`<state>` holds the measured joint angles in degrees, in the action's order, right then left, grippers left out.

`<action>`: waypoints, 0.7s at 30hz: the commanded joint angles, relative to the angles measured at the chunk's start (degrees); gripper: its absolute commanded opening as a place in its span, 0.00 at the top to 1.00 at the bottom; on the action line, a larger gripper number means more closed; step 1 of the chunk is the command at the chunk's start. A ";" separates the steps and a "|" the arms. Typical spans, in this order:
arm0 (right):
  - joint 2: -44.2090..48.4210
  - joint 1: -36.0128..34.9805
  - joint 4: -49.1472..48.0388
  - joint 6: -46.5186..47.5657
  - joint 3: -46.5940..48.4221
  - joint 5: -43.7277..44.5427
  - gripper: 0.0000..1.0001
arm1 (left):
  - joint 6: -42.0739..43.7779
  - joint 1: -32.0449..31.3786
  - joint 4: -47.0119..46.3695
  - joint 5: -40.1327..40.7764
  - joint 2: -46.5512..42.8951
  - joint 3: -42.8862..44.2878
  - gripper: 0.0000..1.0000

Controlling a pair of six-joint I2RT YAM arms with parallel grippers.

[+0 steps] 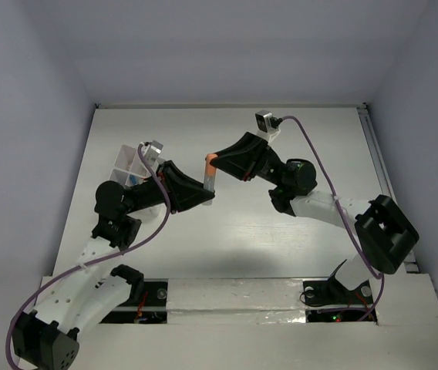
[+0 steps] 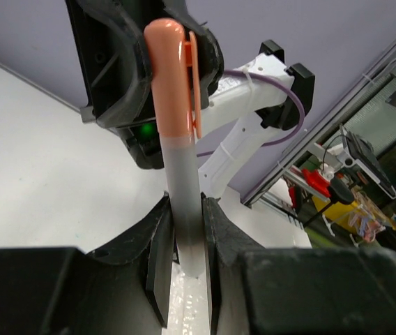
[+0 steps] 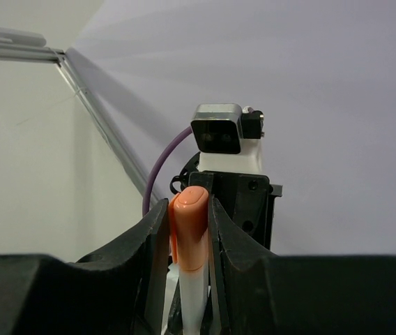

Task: Sort the stationery into containers
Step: Close the pen cap on the pen.

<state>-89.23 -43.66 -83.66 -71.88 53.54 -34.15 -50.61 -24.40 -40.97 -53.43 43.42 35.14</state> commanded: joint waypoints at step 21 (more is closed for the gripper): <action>-5.26 -6.36 -13.64 4.29 -12.85 -10.76 1.00 | 13.51 1.11 -0.18 11.23 -0.34 14.71 1.00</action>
<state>-91.46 -45.01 -89.65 -72.42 45.63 -23.81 -43.57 -24.29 -23.59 -56.64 48.69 42.15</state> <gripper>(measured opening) 0.297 0.156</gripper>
